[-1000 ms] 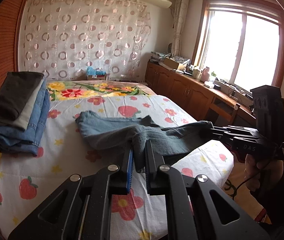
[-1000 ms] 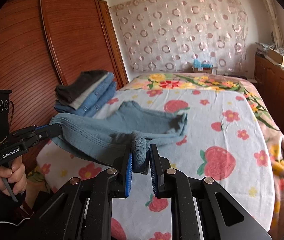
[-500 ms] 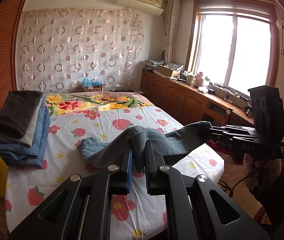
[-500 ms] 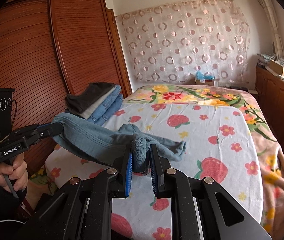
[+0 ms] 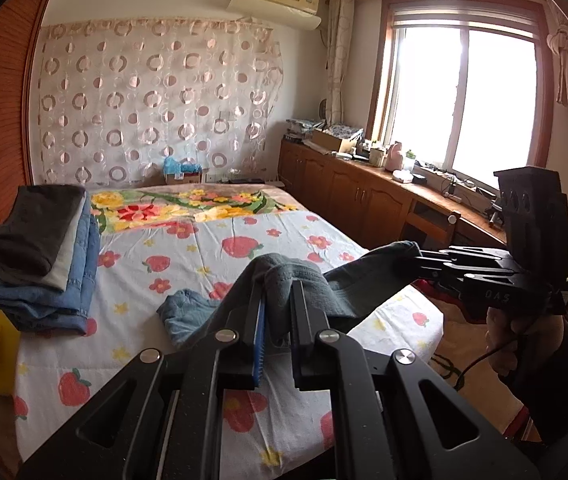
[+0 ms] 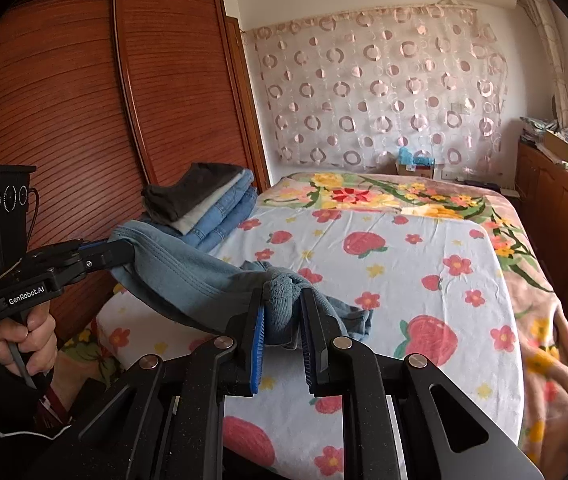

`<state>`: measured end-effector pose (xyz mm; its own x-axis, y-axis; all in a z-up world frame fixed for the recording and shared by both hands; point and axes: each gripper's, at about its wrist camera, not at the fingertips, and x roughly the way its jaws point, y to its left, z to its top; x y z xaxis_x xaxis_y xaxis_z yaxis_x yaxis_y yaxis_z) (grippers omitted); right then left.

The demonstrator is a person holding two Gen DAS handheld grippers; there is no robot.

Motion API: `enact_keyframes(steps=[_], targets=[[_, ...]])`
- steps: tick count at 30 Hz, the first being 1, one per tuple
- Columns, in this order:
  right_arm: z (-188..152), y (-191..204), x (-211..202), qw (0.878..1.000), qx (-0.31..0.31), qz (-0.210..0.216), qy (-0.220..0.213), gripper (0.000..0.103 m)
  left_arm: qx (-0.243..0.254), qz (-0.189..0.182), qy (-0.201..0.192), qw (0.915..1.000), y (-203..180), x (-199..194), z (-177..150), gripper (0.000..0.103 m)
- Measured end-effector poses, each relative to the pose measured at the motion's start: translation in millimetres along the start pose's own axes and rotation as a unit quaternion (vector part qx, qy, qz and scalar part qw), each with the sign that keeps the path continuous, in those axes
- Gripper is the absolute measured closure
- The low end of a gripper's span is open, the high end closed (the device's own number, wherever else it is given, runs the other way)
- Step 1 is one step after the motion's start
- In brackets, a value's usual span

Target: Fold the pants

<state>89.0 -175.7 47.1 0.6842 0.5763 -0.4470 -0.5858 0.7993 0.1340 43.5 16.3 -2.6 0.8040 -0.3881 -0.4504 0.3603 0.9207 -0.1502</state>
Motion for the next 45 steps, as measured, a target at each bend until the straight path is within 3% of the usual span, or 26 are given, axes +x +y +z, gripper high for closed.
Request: enact_keyframes(steps=[9,15,25,41,45], targets=[[-11,-11,53,0.999,0.013,0.000,0.053,0.087,-0.038,0.009,0.050,0.9980,21,34,-32,0.092],[2,-13,78,0.998,0.005,-0.009,0.057,0.087,-0.038,0.019,0.051,0.9978,27,48,-25,0.092],[8,-19,106,0.998,0.009,-0.025,0.058,0.087,-0.035,0.033,0.051,0.9976,35,69,-10,0.092],[2,-31,126,0.995,0.025,-0.028,0.088,0.087,-0.041,0.051,0.087,0.9940,44,90,-27,0.090],[3,-34,132,0.995,0.023,-0.034,0.095,0.087,-0.038,0.061,0.095,0.9929,47,95,-28,0.085]])
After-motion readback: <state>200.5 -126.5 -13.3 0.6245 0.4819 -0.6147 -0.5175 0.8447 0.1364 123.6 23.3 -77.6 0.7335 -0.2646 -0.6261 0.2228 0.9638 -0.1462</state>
